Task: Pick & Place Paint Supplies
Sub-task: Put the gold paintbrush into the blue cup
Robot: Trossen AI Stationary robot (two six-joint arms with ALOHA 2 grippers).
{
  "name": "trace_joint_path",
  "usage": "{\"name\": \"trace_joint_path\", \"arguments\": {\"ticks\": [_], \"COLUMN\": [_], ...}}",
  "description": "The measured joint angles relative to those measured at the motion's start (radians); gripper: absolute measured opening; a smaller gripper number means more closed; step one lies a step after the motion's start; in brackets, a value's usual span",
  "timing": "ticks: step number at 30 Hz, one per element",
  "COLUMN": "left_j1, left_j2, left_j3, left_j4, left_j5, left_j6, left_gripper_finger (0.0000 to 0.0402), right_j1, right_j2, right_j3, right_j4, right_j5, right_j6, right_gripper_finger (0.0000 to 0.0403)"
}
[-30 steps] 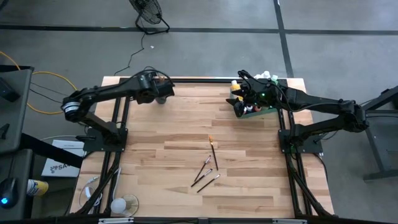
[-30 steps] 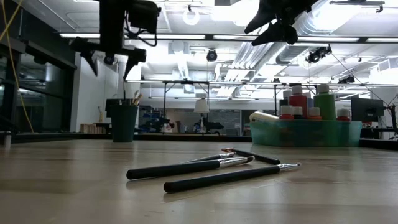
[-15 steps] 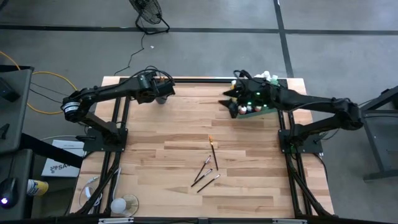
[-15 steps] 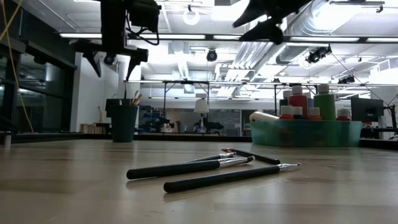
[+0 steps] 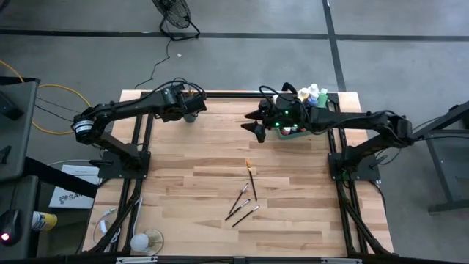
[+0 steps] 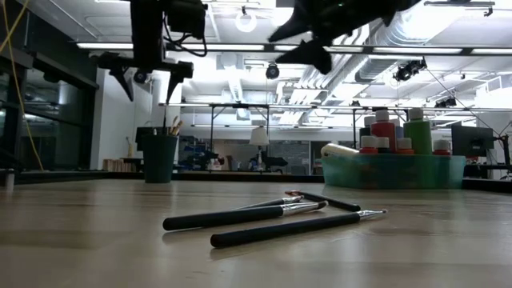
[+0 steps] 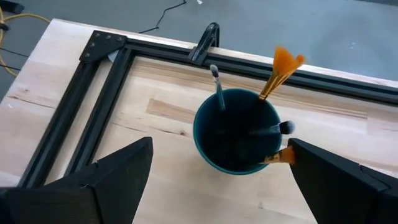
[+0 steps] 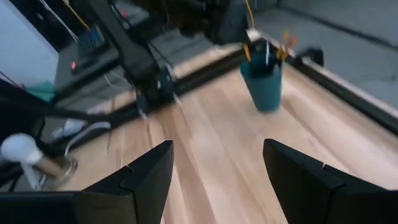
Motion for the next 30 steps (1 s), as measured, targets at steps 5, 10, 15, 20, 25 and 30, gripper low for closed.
{"name": "trace_joint_path", "arguments": {"ticks": [5, 10, 15, 20, 25, 30], "left_j1": [0.0, 0.0, 0.0, 0.0, 0.0, 0.0], "left_j2": [-0.006, -0.005, -0.005, -0.005, -0.005, -0.005], "left_j3": [0.0, 0.0, 0.0, 0.0, 0.0, 0.0], "left_j4": [0.045, 0.066, 0.067, 0.08, 0.121, 0.124], "left_j5": [0.024, 0.036, 0.029, 0.012, 0.009, 0.002], "left_j6": [0.001, 0.004, 0.004, 0.011, 0.037, 0.037], "left_gripper_finger": [0.0363, 0.0363, 0.0363, 0.0363, 0.0363, 0.0363], "right_j1": [0.0, 0.006, -0.002, -0.021, -0.037, -0.04], "right_j2": [0.122, 0.273, 0.424, 0.515, 0.567, 0.618], "right_j3": [0.0, 0.0, 0.0, 0.0, 0.058, 0.195], "right_j4": [0.227, 0.454, 0.706, 0.821, 0.79, 0.672], "right_j5": [-0.003, -0.009, 0.0, 0.006, -0.007, -0.005], "right_j6": [-0.006, -0.021, -0.022, 0.003, 0.033, -0.027], "right_gripper_finger": [0.0243, 0.0243, 0.0243, 0.0242, 0.021, 0.0145]}}
